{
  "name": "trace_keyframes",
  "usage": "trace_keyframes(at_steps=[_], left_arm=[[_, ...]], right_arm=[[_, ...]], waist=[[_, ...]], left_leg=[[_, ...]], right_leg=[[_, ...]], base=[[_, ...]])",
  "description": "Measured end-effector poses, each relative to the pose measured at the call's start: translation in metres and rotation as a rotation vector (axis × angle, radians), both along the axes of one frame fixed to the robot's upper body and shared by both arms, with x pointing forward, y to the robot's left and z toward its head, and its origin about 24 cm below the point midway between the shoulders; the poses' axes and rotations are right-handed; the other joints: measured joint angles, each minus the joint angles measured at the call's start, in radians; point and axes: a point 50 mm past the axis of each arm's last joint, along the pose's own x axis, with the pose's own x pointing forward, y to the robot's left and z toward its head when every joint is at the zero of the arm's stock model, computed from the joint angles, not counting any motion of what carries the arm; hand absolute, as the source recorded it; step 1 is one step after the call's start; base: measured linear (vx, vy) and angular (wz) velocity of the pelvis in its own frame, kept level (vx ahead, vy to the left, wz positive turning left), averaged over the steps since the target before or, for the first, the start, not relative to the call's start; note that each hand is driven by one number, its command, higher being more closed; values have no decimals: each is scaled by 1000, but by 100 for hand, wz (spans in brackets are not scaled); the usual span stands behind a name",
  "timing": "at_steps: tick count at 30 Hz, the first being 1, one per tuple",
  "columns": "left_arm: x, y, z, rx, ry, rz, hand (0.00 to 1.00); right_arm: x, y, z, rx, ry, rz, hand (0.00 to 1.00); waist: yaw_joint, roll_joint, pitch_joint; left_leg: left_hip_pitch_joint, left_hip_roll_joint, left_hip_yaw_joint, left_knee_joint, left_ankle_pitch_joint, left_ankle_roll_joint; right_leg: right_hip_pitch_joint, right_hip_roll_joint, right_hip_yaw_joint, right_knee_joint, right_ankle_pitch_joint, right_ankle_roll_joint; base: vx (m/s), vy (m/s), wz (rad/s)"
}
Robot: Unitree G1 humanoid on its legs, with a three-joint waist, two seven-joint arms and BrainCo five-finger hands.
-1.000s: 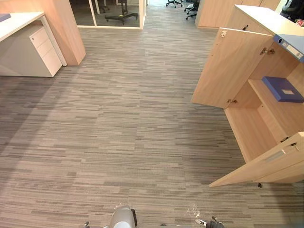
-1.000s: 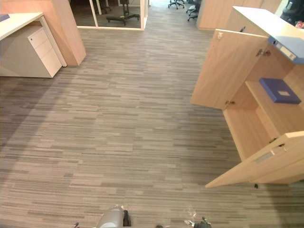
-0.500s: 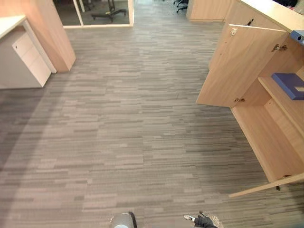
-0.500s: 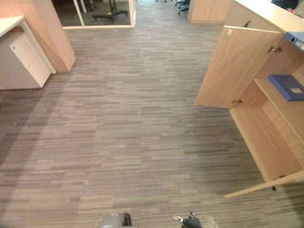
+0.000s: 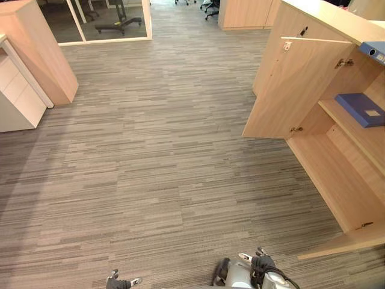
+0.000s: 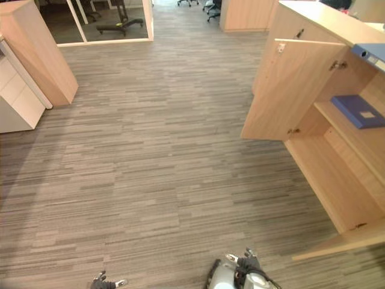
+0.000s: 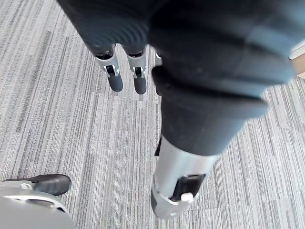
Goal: Walk over to the cabinet, pick up the folder, carry it to the office cabinet, place the folder inside the office cabinet, then close the office cabinet door
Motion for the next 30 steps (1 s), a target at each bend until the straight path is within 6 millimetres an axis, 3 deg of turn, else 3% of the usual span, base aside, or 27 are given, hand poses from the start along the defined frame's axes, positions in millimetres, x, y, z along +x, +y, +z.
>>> trace_keyframes(at_steps=[1,2,4,6,7,8,10,12,15,17,19,20,22,23,24,25,27,28,29,30], left_arm=[[0,-2,-1,-3,6,-15,0],[0,-7,-2,-14,9,-18,0],[4,-13,-3,-33,0,-19,0],[0,-11,-3,-38,9,2,0],[-2,-9,-4,-44,12,21,0],[-6,-5,-4,-47,13,56,0],[-12,-6,-4,-66,9,110,0],[-17,-5,-3,-76,-15,186,0],[-23,-4,-3,-81,-8,221,0],[-29,-5,-4,-84,1,239,0],[-32,-3,-4,-81,2,259,0],[-32,-4,-3,-81,-10,284,0],[-31,-4,-2,-78,-32,326,0],[-32,-4,-2,-77,-31,331,0],[-31,1,0,-63,-42,331,0],[-29,4,1,-52,-51,330,0],[-26,10,3,-34,-60,324,0],[-24,10,3,-33,-65,321,0],[-24,9,3,-33,-63,321,0],[-25,9,3,-34,-60,317,0]], right_arm=[[-2,-4,0,-3,4,-22,0],[-1,-7,1,-10,4,-22,0],[0,-9,1,-3,-2,-55,0],[-7,-7,-2,18,12,-104,0],[-15,-7,-4,29,27,-140,0],[-24,-9,-5,26,38,-151,0],[-29,-12,-5,21,43,-152,0],[-32,-11,-7,26,55,-154,0],[-37,-9,-8,33,77,-154,0],[-33,-7,-9,42,79,-154,0],[-32,-5,-9,49,84,-153,0],[-31,-3,-9,51,78,-151,0],[-28,-1,-8,48,67,-133,0],[-29,2,-9,55,66,-134,0],[-29,10,-10,72,63,-135,0],[-28,18,-10,92,58,-131,0],[-25,31,-10,119,51,-116,0],[-24,33,-10,124,44,-114,0],[-24,32,-10,123,44,-116,0],[-26,29,-10,115,47,-115,0]], waist=[[-9,3,2],[-8,26,0],[-11,55,-4],[-16,50,-4],[-20,47,-7],[-20,50,-8],[-18,55,-11],[4,59,-6],[32,40,1],[49,35,6],[59,21,14],[64,15,16],[79,18,12],[84,12,6],[88,-8,-13],[91,-24,-23],[102,-53,-51],[112,-60,-62],[111,-57,-65],[110,-60,-77]], left_leg=[[26,18,-8,-7,-18,-20],[30,39,-3,-11,-24,-29],[38,84,0,-12,-35,-47],[32,136,-3,73,-46,-64],[-8,179,-4,217,-60,-88],[-98,240,-16,490,-51,-101],[-225,303,-55,808,-13,-128],[-346,338,-73,1090,-15,-139],[-482,300,-68,1101,-62,-106],[-546,259,-102,943,-93,-104],[-573,203,-201,676,-87,-113],[-570,187,-282,474,-64,-125],[-569,193,-420,278,-19,-151],[-568,181,-421,297,50,-185],[-571,144,-416,324,141,-182],[-580,127,-396,356,163,-177],[-579,102,-334,376,123,-146],[-537,75,-277,367,104,-108],[-512,60,-256,355,97,-94],[-460,27,-215,325,85,-68]], right_leg=[[16,28,1,-14,79,-47],[13,47,-9,-9,60,-30],[0,84,-22,49,-27,-50],[44,127,-40,42,-68,-46],[95,162,-45,3,-84,-45],[169,212,-45,-59,-90,-51],[232,268,-29,-112,-96,-59],[315,324,32,-155,-111,-76],[416,339,143,-215,-122,-88],[458,326,221,-241,-111,-68],[502,296,292,-267,-114,-41],[520,275,330,-278,-123,-14],[544,244,387,-272,-163,47],[555,219,401,-267,-180,71],[557,177,403,-259,-187,94],[556,149,403,-254,-179,111],[516,92,411,-215,-145,150],[475,39,429,-135,-108,153],[460,15,430,-91,-96,151],[412,-35,429,28,-73,128]], base=[[275,-229,-4],[333,-221,-9],[417,-261,-9],[429,-315,1],[431,-330,4],[495,-348,-3],[349,-190,-31],[390,-64,-72],[401,25,-103],[342,124,-131],[354,209,-117],[368,291,-99],[496,442,-100],[575,528,-84],[594,553,-71],[511,472,-64],[423,408,-69],[408,432,-77],[448,501,-79],[338,396,-53]])
